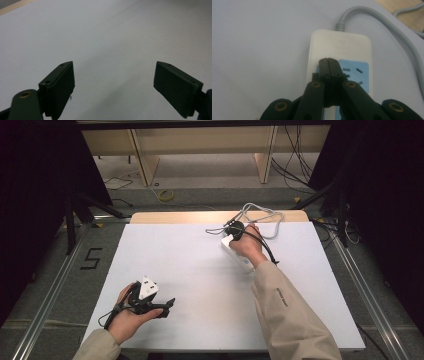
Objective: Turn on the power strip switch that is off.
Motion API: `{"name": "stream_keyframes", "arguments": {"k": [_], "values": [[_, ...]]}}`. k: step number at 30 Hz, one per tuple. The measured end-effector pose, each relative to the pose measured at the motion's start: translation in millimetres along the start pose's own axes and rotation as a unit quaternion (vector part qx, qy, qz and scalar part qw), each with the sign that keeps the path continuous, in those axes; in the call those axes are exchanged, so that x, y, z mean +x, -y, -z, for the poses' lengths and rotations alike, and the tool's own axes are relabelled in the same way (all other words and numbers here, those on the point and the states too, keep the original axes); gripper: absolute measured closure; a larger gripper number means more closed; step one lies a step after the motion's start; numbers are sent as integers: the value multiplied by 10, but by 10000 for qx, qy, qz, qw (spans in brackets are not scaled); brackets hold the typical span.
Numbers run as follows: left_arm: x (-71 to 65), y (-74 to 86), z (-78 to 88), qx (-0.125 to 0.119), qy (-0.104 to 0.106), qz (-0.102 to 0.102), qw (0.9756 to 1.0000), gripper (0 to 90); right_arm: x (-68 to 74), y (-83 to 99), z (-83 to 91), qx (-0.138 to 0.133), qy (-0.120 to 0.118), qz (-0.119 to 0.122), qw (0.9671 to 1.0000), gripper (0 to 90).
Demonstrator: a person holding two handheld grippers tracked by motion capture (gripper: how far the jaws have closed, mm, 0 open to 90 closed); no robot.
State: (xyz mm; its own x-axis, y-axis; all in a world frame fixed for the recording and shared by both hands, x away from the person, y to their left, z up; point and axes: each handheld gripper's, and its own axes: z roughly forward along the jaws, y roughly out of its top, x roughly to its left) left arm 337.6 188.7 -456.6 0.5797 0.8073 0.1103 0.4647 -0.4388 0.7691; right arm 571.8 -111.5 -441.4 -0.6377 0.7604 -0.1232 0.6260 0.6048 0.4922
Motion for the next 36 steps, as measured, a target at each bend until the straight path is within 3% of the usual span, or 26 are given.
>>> {"name": "stream_keyframes", "arguments": {"k": [10,22,36], "values": [[-7,-5,0,-22,17,-2,10000,169,48,-17,-7,105,64,30,9999,900],[-9,-2,-11,-6,20,24,10000,170,8,20,-6,-36,-77,25,10000,900],[-8,-2,-8,7,19,3,10000,170,15,39,0,-116,-47,0,9999,900]]}}
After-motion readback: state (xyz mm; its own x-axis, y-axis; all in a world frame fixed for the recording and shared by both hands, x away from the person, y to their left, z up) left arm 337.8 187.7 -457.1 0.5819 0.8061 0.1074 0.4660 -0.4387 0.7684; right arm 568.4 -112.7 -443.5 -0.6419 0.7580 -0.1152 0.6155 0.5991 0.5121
